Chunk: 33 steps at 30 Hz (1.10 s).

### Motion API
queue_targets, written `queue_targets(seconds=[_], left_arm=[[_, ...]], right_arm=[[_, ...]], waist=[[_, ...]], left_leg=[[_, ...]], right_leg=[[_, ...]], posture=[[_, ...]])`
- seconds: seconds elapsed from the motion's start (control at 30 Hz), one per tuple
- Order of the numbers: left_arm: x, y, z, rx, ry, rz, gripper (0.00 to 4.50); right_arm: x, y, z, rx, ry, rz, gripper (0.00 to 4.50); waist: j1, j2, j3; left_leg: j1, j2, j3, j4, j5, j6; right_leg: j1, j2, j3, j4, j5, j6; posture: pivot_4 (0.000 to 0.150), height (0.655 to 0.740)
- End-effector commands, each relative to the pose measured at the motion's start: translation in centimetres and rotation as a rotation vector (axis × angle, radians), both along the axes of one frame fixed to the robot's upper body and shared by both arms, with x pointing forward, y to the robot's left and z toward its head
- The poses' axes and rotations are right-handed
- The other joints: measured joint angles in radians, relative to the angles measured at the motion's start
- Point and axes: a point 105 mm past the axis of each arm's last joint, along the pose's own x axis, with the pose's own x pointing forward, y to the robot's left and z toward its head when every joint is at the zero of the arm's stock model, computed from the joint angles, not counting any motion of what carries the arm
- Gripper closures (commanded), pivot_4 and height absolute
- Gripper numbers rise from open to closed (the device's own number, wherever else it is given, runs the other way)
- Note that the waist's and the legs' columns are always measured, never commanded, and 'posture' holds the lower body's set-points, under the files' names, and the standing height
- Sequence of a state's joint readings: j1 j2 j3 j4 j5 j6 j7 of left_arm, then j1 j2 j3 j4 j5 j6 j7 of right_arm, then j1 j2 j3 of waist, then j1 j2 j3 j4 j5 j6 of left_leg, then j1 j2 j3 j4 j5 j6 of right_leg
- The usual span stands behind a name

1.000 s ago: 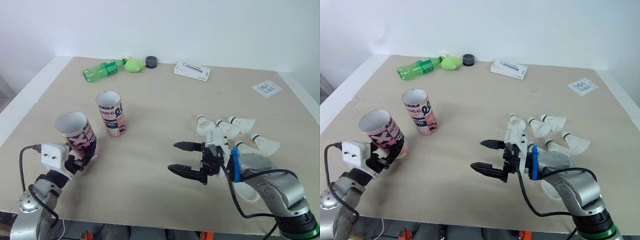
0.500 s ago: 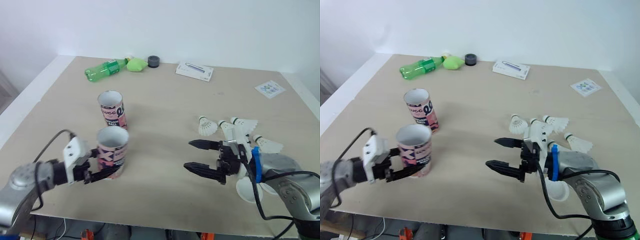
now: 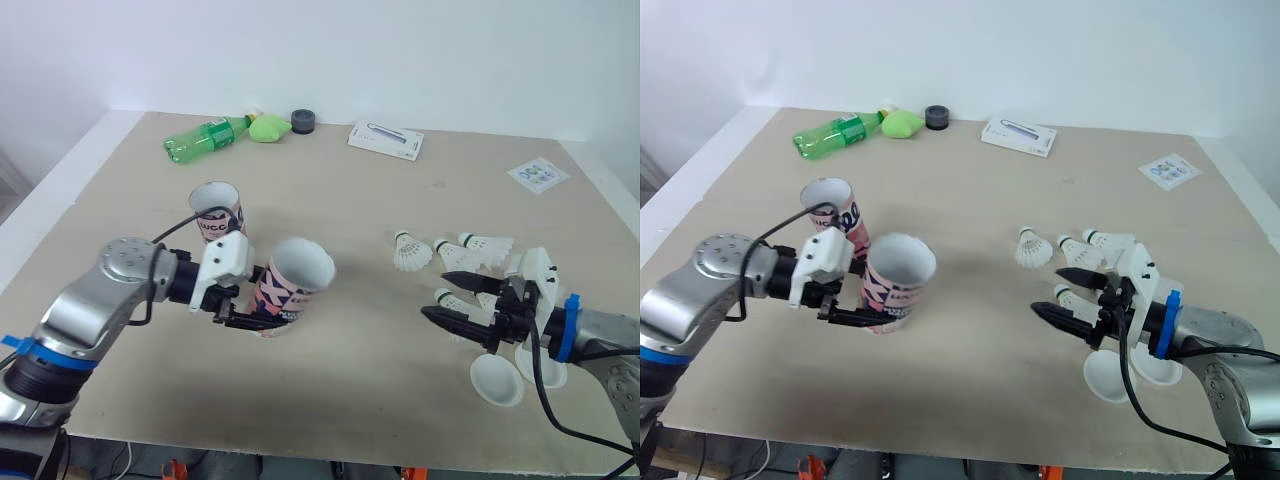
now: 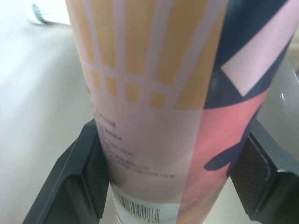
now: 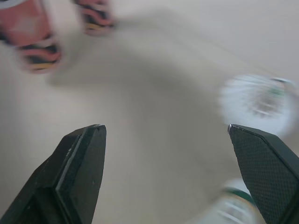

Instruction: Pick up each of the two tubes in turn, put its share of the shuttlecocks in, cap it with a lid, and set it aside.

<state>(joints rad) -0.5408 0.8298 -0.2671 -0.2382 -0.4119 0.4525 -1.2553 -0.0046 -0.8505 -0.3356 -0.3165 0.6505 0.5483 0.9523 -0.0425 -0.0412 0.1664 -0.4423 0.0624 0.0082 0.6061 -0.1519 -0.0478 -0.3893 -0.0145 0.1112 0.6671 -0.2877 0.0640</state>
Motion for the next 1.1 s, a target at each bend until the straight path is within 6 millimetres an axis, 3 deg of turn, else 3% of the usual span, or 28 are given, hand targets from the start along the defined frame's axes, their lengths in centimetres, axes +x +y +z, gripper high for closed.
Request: queue_targets(seconds=[0.03,0.33,0.53,0.73,0.93,1.1], left_arm=[[-0.3,-0.4,-0.2,0.051,-0.038,-0.057,1.30],[-0.4,-2.3,-0.4,0.008,-0.065,-0.032,1.30],[-1.1,-3.7,-0.1,-0.032,-0.057,-0.026,1.30],[-1.9,-3.4,-1.0,0.025,-0.026,-0.059,1.30],[-1.4,-2.5,-1.8,0.111,-0.008,-0.061,1.30],[-0.5,-2.5,-1.8,0.113,-0.013,-0.039,1.30]], right_arm=[[-2.0,0.1,1.7,0.030,-0.009,0.047,0.00],[-8.8,-1.3,1.9,0.094,0.144,0.013,0.00],[-10.3,-0.7,-0.5,0.096,0.221,-0.102,0.00],[-9.0,-1.0,-2.3,0.093,0.202,-0.238,0.00],[-7.7,0.2,-3.8,0.113,0.194,-0.289,0.00],[-6.5,0.0,-4.6,0.098,0.166,-0.349,0.00]], waist=[[0.001,0.000,0.000],[0.021,0.003,-0.001],[0.019,0.003,-0.001],[0.019,0.005,-0.002],[0.019,0.006,-0.003],[0.019,0.008,-0.004]], left_leg=[[-0.001,0.000,-0.001,0.000,0.000,0.000],[-0.002,-0.001,-0.007,0.004,0.000,0.000],[0.000,0.000,-0.008,0.010,0.000,0.001],[0.000,0.000,-0.006,0.013,0.000,0.001],[0.000,0.000,-0.007,0.012,0.001,0.001],[0.000,0.000,-0.007,0.011,0.000,0.001]], right_leg=[[0.000,0.000,0.000,0.000,0.000,0.000],[0.004,0.000,-0.005,0.001,-0.002,0.002],[0.007,0.000,-0.006,0.001,-0.004,0.003],[0.007,-0.001,-0.005,0.001,-0.002,0.002],[0.007,-0.001,-0.005,0.001,-0.001,0.001],[0.007,-0.001,-0.005,0.001,-0.003,0.002]], posture=[[0.150,0.7294],[0.150,0.7294],[0.150,0.7294],[0.150,0.7294],[0.150,0.7294],[0.150,0.7294]])
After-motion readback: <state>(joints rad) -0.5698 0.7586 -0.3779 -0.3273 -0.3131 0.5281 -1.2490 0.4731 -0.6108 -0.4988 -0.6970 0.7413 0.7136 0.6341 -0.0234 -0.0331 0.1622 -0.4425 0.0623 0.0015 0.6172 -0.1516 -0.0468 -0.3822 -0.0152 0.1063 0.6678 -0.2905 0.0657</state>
